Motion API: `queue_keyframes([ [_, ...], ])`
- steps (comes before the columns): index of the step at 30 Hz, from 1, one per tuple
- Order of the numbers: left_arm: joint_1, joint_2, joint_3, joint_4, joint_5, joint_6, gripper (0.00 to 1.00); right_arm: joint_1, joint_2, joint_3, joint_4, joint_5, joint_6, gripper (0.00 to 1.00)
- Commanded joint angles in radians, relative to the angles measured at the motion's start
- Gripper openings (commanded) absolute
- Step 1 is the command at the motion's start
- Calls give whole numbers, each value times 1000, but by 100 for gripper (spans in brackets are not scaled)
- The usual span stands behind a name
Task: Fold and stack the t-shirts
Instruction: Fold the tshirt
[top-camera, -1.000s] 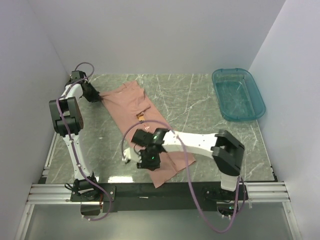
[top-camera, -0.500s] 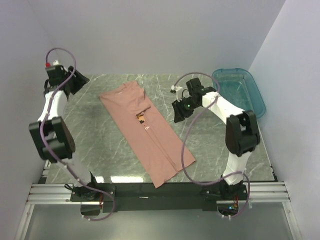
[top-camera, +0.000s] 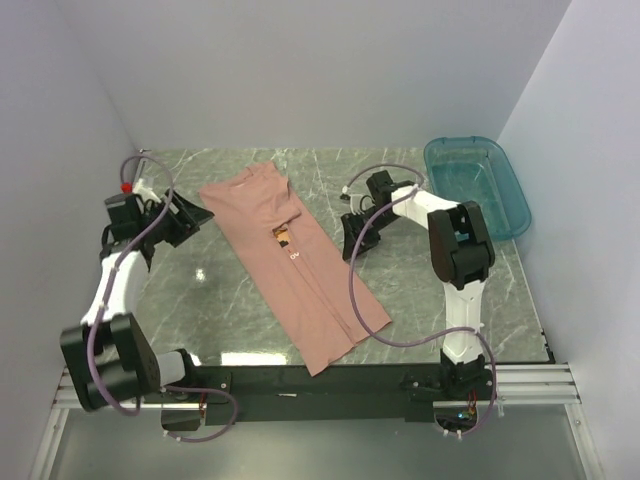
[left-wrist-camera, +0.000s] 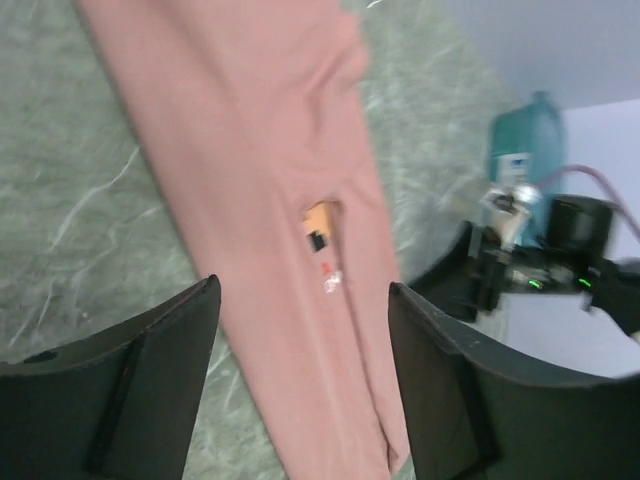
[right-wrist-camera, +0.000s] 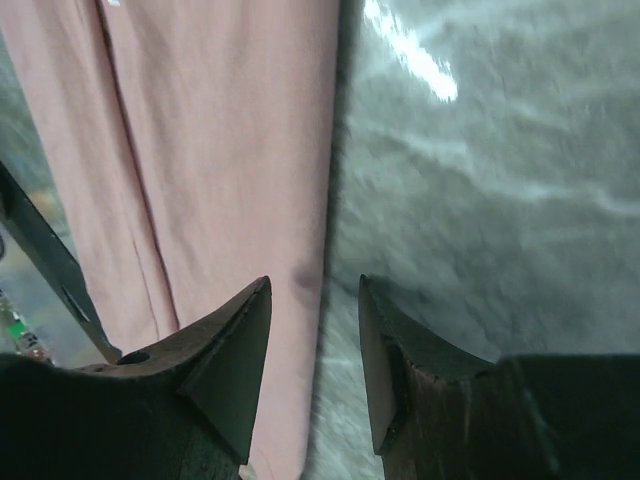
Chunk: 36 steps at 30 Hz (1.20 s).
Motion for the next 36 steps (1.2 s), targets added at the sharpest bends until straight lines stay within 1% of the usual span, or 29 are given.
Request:
queue_keyframes([
  [1, 76, -103, -57, 100, 167, -1, 74, 35, 67, 68, 4, -17, 21, 47],
  [3, 105, -111, -93, 108, 232, -19, 74, 46, 86, 91, -6, -18, 27, 47],
  [6, 125, -126, -125, 91, 240, -14, 74, 55, 103, 97, -1, -13, 39, 43],
  [9, 125, -163, -154, 86, 235, -19, 73, 52, 106, 94, 5, 3, 47, 35],
  [10, 125, -177, -172, 95, 255, -30, 73, 51, 108, 92, 7, 6, 48, 27],
  [12, 124, -179, -189, 135, 279, -68, 72, 43, 106, 91, 10, 16, 54, 18],
  [13, 113, -177, -194, 140, 286, -76, 72, 40, 106, 89, 10, 17, 56, 11],
  [16, 70, -165, -189, 128, 261, -66, 72, 20, 91, 72, 22, 25, 65, 0],
  [18, 38, -148, -179, 117, 227, -67, 71, 2, 68, 51, 40, 29, 77, 0],
  [22, -63, -59, -125, 100, 163, -70, 70, -64, 39, 7, 60, 26, 91, 0],
  [24, -90, -31, -108, 112, 132, -84, 70, -89, 23, -18, 62, 20, 93, 0],
  [26, -126, 16, -70, 125, 106, -90, 70, -129, 9, -52, 65, 19, 88, 0],
  [27, -146, 68, -47, 120, 80, -83, 70, -141, -3, -62, 62, 22, 82, 0],
  [30, -186, 159, 74, 71, 39, -46, 68, -173, -21, -107, 34, 25, 30, 0],
  [31, -217, 221, 149, 56, 8, -32, 68, -178, -27, -119, 27, 20, 15, 3],
  [33, -246, 289, 233, -13, -35, 11, 67, -189, -64, -164, 14, 16, -28, 8],
  [34, -267, 352, 316, -32, -65, 26, 67, -192, -79, -176, 13, 17, -39, 15],
  [36, -313, 438, 402, -119, -131, 60, 66, -198, -127, -188, -1, 29, -76, 23],
])
